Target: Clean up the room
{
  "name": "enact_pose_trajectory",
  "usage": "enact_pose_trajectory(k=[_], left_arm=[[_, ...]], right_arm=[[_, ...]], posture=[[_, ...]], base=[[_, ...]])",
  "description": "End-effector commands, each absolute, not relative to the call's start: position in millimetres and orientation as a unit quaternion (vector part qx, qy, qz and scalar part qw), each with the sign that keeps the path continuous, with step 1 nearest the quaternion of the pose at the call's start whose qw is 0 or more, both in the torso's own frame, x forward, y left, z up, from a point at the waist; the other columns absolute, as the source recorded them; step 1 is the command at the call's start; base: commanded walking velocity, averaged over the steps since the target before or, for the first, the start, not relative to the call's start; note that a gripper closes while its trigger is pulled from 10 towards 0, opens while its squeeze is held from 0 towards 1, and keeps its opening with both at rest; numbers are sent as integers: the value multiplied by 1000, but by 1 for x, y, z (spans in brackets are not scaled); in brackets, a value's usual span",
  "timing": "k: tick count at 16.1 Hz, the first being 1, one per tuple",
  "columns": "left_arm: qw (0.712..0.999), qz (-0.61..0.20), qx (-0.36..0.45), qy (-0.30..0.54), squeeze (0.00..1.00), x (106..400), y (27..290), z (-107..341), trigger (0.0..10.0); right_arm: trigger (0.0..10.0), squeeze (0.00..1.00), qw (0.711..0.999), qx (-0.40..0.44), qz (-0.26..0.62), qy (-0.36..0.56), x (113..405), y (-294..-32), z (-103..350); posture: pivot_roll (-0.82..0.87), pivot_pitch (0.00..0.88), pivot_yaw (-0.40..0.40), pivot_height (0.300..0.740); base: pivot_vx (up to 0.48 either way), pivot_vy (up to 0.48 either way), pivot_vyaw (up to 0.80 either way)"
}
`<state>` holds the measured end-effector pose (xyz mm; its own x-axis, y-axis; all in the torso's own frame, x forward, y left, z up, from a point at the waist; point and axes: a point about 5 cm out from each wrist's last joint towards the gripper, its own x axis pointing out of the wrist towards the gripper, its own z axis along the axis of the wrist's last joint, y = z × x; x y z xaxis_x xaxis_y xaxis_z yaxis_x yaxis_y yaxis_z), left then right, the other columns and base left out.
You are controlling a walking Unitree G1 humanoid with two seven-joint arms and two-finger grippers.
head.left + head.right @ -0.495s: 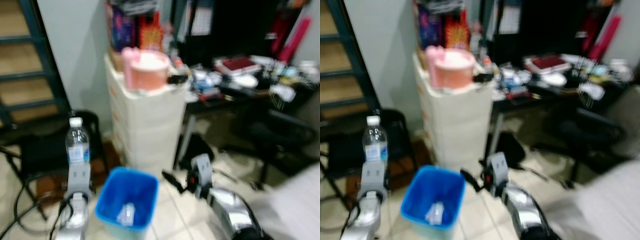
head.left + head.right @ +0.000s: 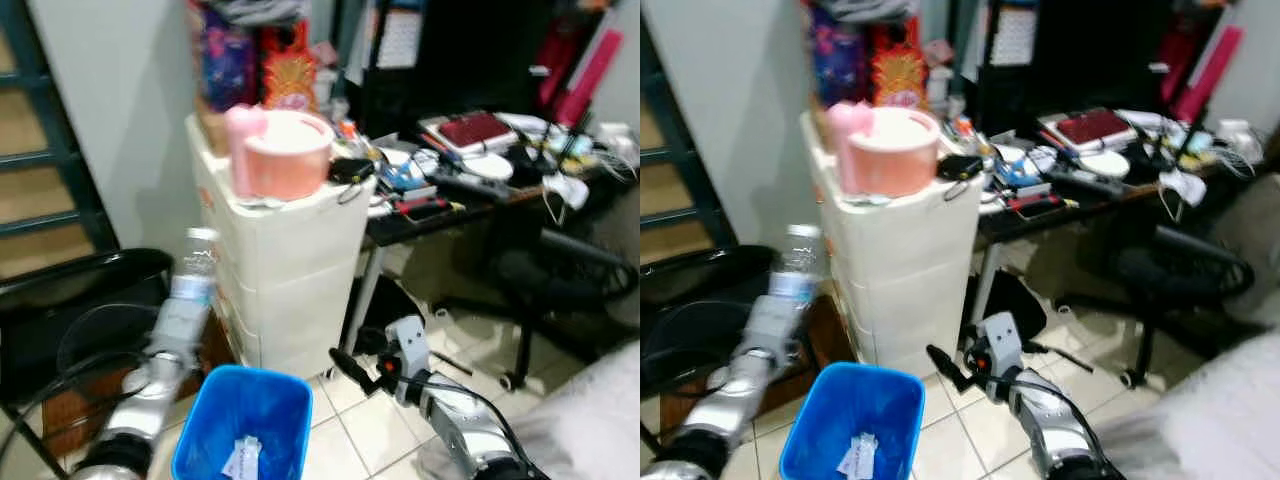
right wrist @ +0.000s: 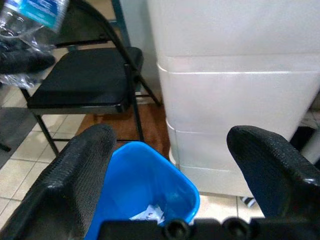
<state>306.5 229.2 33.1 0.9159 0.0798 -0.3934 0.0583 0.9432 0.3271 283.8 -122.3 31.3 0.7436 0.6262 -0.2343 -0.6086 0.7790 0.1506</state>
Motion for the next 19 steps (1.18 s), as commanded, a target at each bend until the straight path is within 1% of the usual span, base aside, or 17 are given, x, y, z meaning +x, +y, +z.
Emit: enact_pose_trajectory(k=[1,3,5,6,7,8,9,11,14,17,18,19], left_arm=[[966,-34,174,190,0,314,206,34,10000],[959,-40,192,206,0,316,201,29,10000],[953,-27,197,227,0,316,201,24,10000],[943,-23,215,252,0,316,199,20,10000],[941,-19,212,264,0,316,197,18,10000],[940,-15,202,274,455,316,195,17,10000],[940,-14,195,278,1000,316,194,16,10000],[943,-12,180,281,1000,318,192,17,10000],[938,-31,206,277,1000,321,189,20,10000],[934,-93,208,275,1000,308,182,7,10000],[941,-106,184,263,0,301,180,3,10000],[948,-106,172,246,0,299,180,3,10000]], right_arm=[[10000,0,938,22,317,138,279,-135,30],[10000,0,936,24,321,142,272,-137,28],[10000,0,925,22,348,150,265,-135,27],[10000,0,910,7,380,165,257,-132,25],[10000,0,899,-4,401,176,252,-131,24],[10000,0,896,-9,405,179,250,-133,24],[10000,0,897,-11,405,178,250,-134,24],[10000,0,902,-8,393,177,252,-137,27],[10000,0,907,-5,381,177,251,-137,28],[10000,0,919,11,355,173,254,-137,27],[10000,0,924,14,340,172,255,-139,25],[10000,0,927,15,334,171,256,-140,25]], posture=[[3,37,-57,740],[-17,57,-59,740],[-51,86,-72,740],[-77,99,-78,740],[-97,107,-81,740],[-119,112,-80,740],[-122,112,-79,740],[-138,108,-73,740],[-139,73,-41,740],[-113,38,-12,740],[-102,23,-2,740],[-98,19,0,740]], base=[[0,0,0],[0,0,0],[0,0,0],[0,0,0],[0,0,0],[0,0,0],[0,0,0],[0,0,0],[0,0,0],[0,0,0],[0,0,0],[0,0,0]])
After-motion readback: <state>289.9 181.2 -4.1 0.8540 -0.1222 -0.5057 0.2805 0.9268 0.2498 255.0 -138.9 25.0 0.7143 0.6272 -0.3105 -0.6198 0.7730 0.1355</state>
